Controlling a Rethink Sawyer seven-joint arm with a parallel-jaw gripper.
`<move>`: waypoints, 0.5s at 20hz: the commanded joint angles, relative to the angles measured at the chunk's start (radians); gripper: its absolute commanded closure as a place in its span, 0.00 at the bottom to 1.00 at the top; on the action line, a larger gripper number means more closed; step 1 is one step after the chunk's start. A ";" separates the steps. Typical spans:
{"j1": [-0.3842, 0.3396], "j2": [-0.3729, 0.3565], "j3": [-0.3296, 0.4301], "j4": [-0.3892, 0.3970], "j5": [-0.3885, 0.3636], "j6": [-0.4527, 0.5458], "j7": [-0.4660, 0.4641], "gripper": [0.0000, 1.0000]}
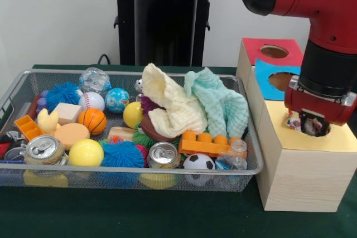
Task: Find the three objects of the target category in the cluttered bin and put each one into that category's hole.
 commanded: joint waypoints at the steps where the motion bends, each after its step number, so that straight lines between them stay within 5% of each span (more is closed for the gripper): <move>1: -0.014 -0.017 0.039 0.129 0.001 0.068 0.112 0.00; 10: -0.029 -0.020 0.055 0.138 0.016 0.079 0.110 0.00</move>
